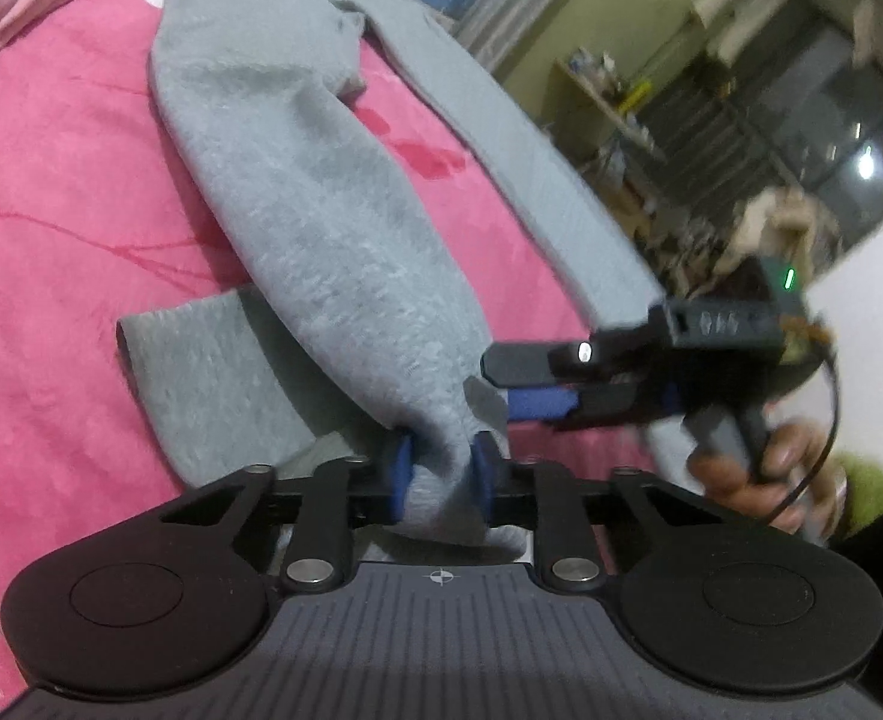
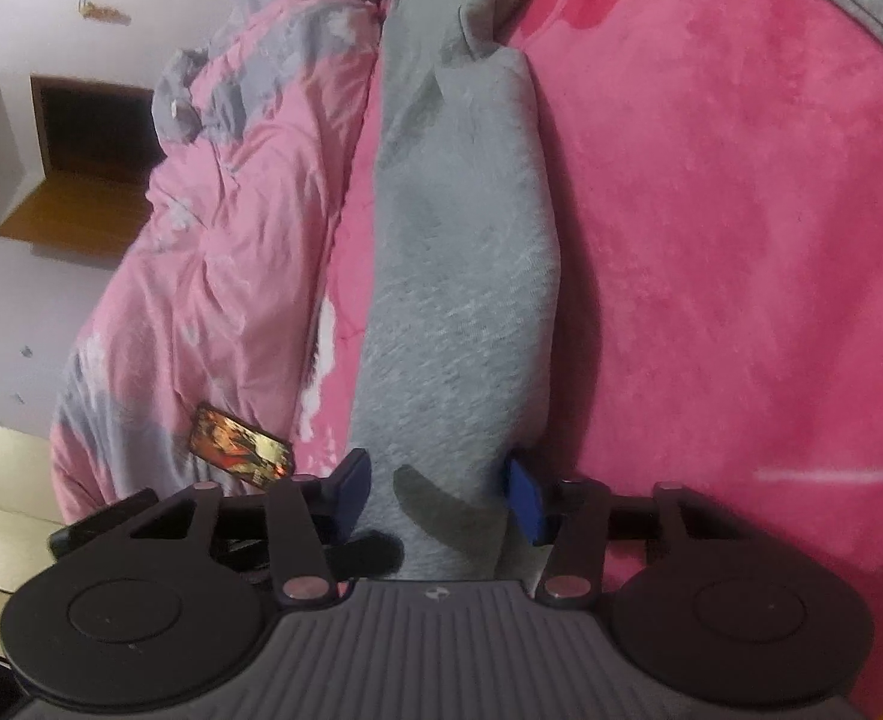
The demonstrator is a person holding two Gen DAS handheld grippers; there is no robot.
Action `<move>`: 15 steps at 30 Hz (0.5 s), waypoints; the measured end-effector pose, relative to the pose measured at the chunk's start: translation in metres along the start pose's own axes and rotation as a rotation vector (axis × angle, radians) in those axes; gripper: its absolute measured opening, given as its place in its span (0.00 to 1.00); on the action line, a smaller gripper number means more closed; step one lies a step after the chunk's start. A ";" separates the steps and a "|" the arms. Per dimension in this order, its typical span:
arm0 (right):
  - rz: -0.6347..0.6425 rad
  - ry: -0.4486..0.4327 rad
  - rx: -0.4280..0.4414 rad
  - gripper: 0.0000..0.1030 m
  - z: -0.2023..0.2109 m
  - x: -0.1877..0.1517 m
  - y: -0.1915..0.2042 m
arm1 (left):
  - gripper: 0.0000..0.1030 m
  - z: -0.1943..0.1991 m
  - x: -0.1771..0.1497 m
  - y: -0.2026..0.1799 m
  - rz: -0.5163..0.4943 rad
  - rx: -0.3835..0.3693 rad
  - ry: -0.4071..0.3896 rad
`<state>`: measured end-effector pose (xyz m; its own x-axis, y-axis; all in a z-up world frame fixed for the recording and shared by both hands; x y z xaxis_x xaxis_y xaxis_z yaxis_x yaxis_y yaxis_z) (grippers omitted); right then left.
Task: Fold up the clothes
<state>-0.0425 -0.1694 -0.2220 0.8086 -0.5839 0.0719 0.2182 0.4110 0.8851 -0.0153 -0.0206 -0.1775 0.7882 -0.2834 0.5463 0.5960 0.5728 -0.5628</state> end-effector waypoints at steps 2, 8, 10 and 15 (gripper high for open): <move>-0.004 -0.009 0.029 0.39 0.001 0.006 0.005 | 0.14 0.005 0.012 0.003 0.045 -0.033 -0.038; 0.002 -0.027 0.137 0.24 -0.009 0.045 0.041 | 0.14 0.026 0.063 0.018 0.168 -0.101 -0.198; -0.016 -0.037 0.162 0.20 -0.016 0.061 0.050 | 0.17 0.031 0.075 0.031 0.231 -0.102 -0.248; -0.089 -0.074 0.167 0.15 -0.032 0.100 0.043 | 0.28 0.045 0.090 0.060 0.326 -0.063 -0.326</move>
<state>0.0650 -0.1874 -0.1916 0.7469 -0.6647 0.0183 0.1882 0.2377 0.9529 0.0841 0.0234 -0.1343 0.8527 0.1658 0.4954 0.3412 0.5413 -0.7685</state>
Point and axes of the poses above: each gripper's, at about its wrist camera, not at the fingertips, and z roughly against the way its jaws point, y to its left, x to its top, the point moved 10 cm from there along -z, roughly the way its jaws point, and after that the axes turned 4 degrees about -z, right-handed, at the moved point
